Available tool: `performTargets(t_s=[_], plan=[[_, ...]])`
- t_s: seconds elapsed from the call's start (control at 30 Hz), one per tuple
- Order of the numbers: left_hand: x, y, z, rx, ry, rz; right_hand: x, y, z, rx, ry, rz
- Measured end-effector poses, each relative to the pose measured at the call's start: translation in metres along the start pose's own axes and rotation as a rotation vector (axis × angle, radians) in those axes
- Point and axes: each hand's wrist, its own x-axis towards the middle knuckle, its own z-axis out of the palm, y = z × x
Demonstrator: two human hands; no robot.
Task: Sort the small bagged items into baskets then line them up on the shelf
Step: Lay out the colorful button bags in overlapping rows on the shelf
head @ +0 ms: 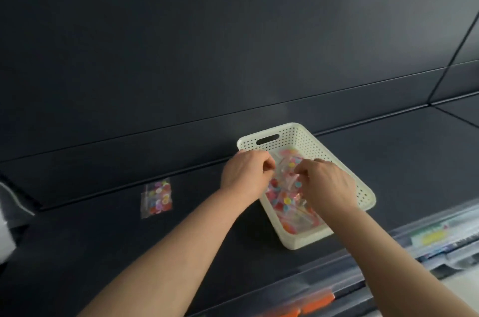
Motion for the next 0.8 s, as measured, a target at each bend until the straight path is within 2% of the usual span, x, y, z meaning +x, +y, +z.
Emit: performTargets(t_s=[0.13, 0.23, 0.3, 0.37, 0.47, 0.53, 0.6, 0.73, 0.8], plan=[[0.020, 0.032, 0.022, 0.235, -0.187, 0.081, 0.001, 0.033, -0.003, 0.096, -0.020, 0.116], [0.033, 0.044, 0.041, 0.386, -0.338, 0.066, -0.001, 0.044, -0.002, 0.136, -0.018, 0.100], [0.038, 0.049, 0.051, 0.406, -0.406, 0.071, -0.001, 0.047, 0.000, 0.166, -0.010, 0.098], [0.041, 0.052, 0.057, 0.378, -0.421, 0.088, 0.000, 0.051, 0.000, 0.184, -0.007, 0.095], [0.040, 0.054, 0.058, 0.353, -0.313, 0.094, 0.002, 0.053, -0.001, 0.180, -0.022, 0.087], [0.039, 0.053, 0.052, 0.253, -0.216, 0.055, 0.006, 0.053, -0.003, 0.198, -0.033, 0.085], [0.040, 0.050, 0.043, 0.052, -0.155, -0.020, 0.009, 0.052, -0.005, 0.276, -0.056, 0.076], [0.036, 0.043, 0.020, -0.232, -0.150, -0.105, 0.014, 0.037, -0.014, 0.623, -0.154, 0.070], [0.030, 0.035, 0.011, -0.355, -0.116, -0.156, 0.016, 0.026, -0.017, 0.752, -0.135, 0.071]])
